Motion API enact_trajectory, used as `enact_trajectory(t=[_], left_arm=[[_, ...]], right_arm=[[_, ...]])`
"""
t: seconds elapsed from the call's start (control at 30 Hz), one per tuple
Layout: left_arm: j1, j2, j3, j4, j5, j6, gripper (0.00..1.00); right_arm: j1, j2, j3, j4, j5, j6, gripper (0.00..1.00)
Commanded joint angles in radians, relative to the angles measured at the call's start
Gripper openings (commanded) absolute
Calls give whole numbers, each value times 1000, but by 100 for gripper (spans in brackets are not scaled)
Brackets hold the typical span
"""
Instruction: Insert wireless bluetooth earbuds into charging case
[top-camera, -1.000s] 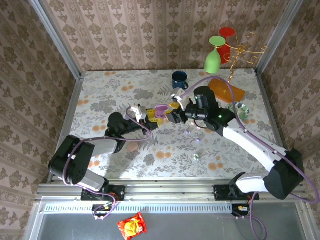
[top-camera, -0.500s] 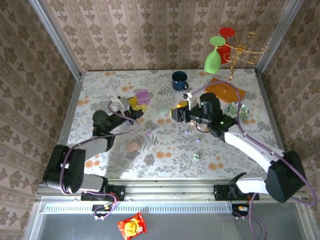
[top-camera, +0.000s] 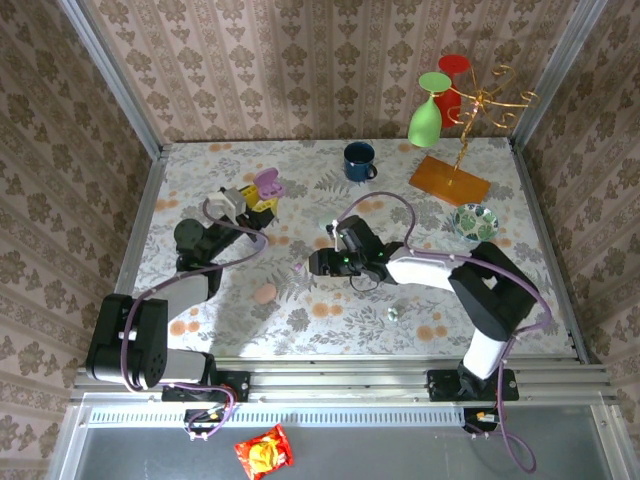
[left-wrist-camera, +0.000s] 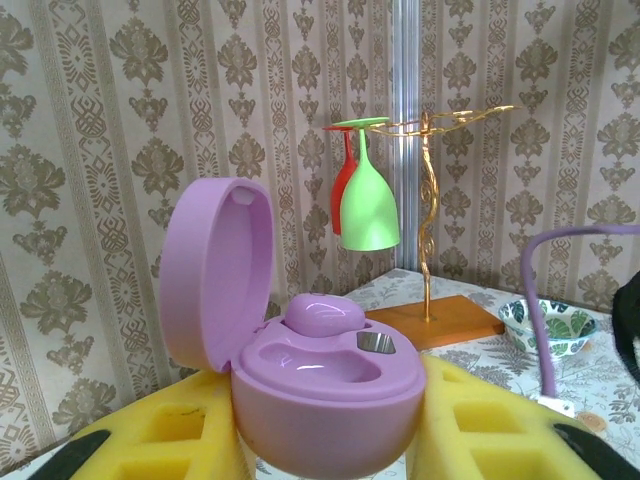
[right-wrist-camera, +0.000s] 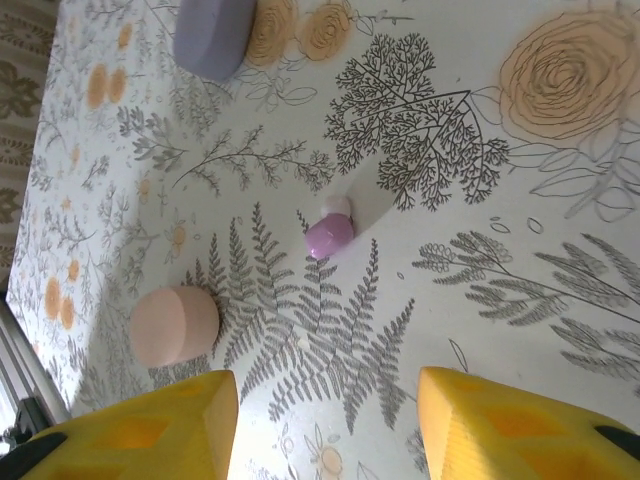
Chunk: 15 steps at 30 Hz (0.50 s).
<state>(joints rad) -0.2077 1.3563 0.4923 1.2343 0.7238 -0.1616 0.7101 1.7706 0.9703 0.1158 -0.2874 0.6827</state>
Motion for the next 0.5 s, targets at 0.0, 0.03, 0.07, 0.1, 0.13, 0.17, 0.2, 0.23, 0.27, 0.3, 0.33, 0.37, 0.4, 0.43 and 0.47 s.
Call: enact_trajectory(t=[0.0,0.03,0.07,0.1,0.13,0.17,0.2,0.23,0.27,0.3,0.33,0.37,0.4,0.43,0.47], left_arm=[[4,-17,25,42,-4,12,27],[4,-19,22,42,-6,14,27],[4,-19,22,42,-8,14,27],[4,-22,19,42,-11,14,27],[4,-24,18,45,-12,13,27],[4,-28,14,48,-16,9,27],[5,-29,12,48,-18,8,27],[6,-32,11,48,-20,9,27],[9,-34,9,48,-25,9,27],[12,-35,8,48,-30,5,27],[16,-38,6,48,-34,4,27],[19,-41,5,48,-36,3,27],[23,-43,5,48,-37,4,27],[27,-46,5,47,-39,1,27],[29,-47,3,47,-39,-1,27]], right_arm=[[-3,79,113,-74,-25,8,51],[-3,101,141,-93,-37,-4,51],[-3,129,170,-109,-50,-18,51],[-3,155,203,-125,-67,-34,51],[-3,183,237,-156,-73,-49,51],[-4,210,275,-188,-72,-64,51],[-3,236,302,-196,-84,-77,51],[-4,263,329,-206,-97,-84,51],[-6,286,354,-215,-108,-89,51],[-6,305,378,-226,-118,-101,51],[-6,330,408,-245,-132,-116,51],[-6,354,444,-272,-145,-138,51],[-7,374,474,-294,-156,-159,51],[-8,395,506,-325,-166,-182,51],[-10,414,537,-344,-178,-208,51]])
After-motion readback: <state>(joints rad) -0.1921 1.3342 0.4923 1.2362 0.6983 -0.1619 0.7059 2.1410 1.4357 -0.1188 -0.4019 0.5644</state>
